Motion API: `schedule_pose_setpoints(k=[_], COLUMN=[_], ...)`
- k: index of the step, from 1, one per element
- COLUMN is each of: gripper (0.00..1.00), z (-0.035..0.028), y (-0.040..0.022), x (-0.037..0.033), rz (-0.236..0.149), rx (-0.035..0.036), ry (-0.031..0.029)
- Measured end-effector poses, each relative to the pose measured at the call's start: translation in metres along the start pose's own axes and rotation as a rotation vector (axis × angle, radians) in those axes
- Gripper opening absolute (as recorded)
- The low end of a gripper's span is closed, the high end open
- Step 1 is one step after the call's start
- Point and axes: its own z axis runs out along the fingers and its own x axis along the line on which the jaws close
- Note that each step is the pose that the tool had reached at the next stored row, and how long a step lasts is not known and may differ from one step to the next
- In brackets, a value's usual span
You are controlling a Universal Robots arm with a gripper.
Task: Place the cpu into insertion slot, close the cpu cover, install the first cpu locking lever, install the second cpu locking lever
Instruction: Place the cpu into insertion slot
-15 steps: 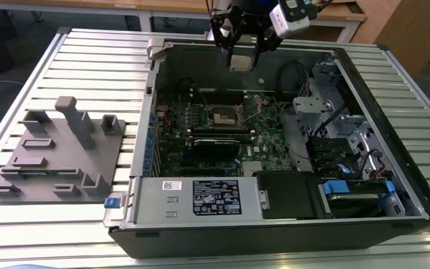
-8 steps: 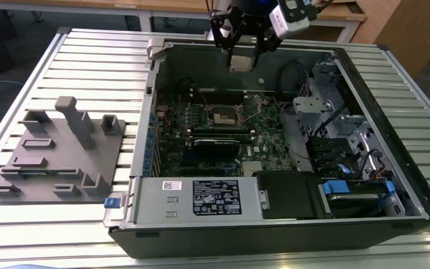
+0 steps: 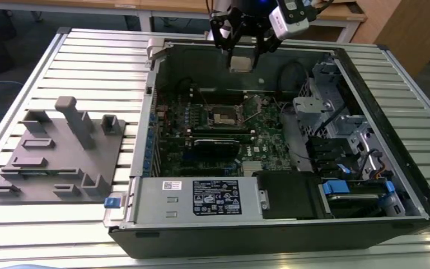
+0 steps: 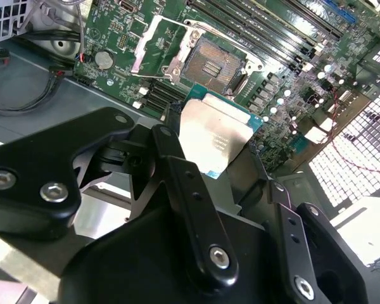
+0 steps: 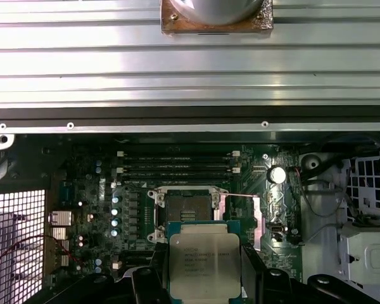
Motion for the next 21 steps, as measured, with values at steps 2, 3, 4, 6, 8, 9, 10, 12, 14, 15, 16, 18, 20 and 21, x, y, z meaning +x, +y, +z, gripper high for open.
schedule_pose_setpoints(k=[2, 3, 4, 6, 8, 9, 10, 12, 14, 15, 16, 18, 20, 21], gripper=[0.54, 0.54, 0.54, 0.54, 0.54, 0.54, 0.54, 0.54, 0.54, 0.54, 0.54, 0.54, 0.54, 0.54], z=[0.0003, 0.0007, 0.001, 0.0014, 0.0021, 0.0021, 0.0021, 0.0029, 0.0038, 0.0044, 0.0049, 0.0057, 0.0061, 0.0067], y=[0.0, 0.0, -0.0001, -0.0001, -0.0003, -0.0003, -0.0003, -0.0003, -0.0004, -0.0005, -0.0005, -0.0006, -0.0007, -0.0007], x=[0.0, 0.0, 0.0, 0.0, 0.0037, 0.0037, 0.0037, 0.0036, 0.0036, 0.0036, 0.0036, 0.0036, 0.0036, 0.0036], rz=[0.0, 0.0, 0.0, 0.0, 0.0, 0.0, 0.0, 0.0, 0.0, 0.0, 0.0, -0.001, -0.001, -0.001], rx=[-0.0002, -0.0002, -0.0002, 0.0, 0.0, -0.0001, 0.0, -0.0003, -0.0001, -0.0002, -0.0002, -0.0001, 0.0, -0.0002], ry=[-0.0001, -0.0006, -0.0012, -0.0018, -0.003, -0.003, -0.0031, -0.0039, -0.0046, -0.0051, -0.0055, -0.0064, -0.0068, -0.0072])
